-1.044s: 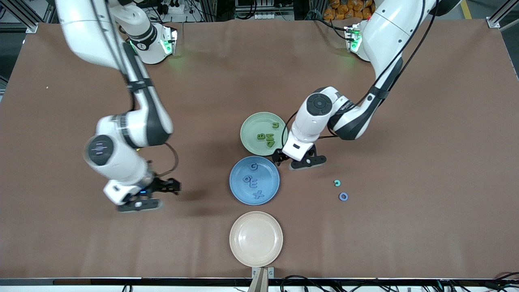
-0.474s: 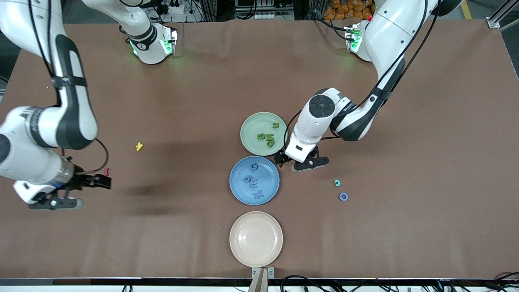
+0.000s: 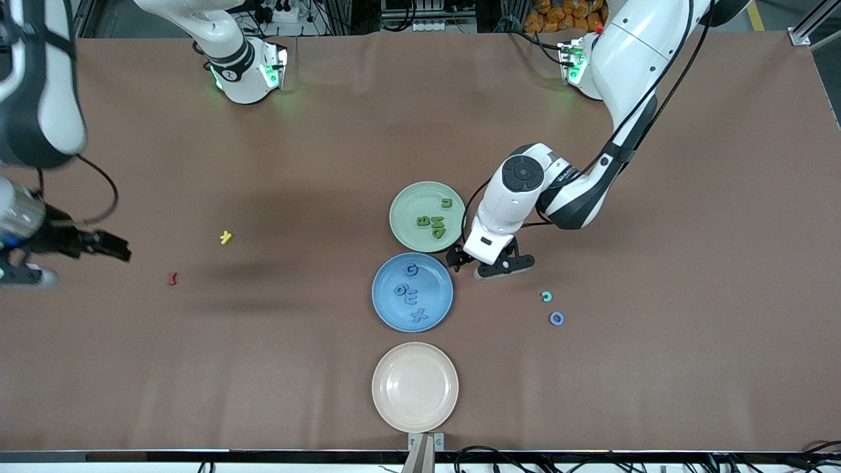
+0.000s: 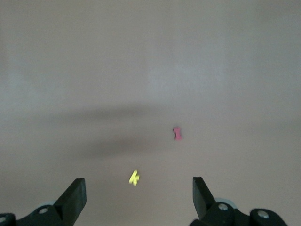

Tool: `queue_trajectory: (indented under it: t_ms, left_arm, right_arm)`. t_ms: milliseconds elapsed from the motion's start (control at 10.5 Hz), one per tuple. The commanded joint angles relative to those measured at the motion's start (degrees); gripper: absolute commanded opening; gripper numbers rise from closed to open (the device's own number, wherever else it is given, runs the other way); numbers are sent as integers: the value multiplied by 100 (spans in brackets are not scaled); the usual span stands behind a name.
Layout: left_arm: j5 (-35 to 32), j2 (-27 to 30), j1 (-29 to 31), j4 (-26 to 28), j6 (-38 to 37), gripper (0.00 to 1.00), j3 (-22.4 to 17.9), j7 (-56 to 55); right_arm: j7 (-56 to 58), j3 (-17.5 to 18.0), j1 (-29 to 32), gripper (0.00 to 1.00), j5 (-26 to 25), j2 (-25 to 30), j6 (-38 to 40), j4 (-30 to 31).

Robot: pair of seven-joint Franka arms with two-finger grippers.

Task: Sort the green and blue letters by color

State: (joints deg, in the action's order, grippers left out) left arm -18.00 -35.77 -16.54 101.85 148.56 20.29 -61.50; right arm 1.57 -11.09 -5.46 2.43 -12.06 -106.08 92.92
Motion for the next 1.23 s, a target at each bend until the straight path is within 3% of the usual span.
queue_trajectory:
  t_ms: [0, 285, 474, 664, 854, 1138]
  left_arm:
    - [7, 114, -7, -77, -55, 100, -174, 120]
    - [7, 238, 141, -392, -693, 100, -332, 453]
    - [33, 246, 265, -622, -1230, 100, -332, 708]
    - [51, 343, 475, -649, -1486, 100, -332, 1024]
    - [86, 483, 747, -649, -1793, 100, -324, 1462]
    - [104, 720, 1169, -658, -2364, 100, -280, 2148]
  right_arm:
    - [-157, 99, 71, 100, -120, 1054, 1050, 193]
    - [-166, 107, 115, 100, -164, 1416, 2210, -350]
    - [-175, 186, -25, 100, -654, 1294, 3029, -1325]
    - [-201, 186, -78, 100, -647, 1145, 2953, -1399]
    - [-236, 186, -87, 100, -630, 1083, 2367, -901]
    - [-236, 186, -87, 100, -569, 1065, 2259, -880]
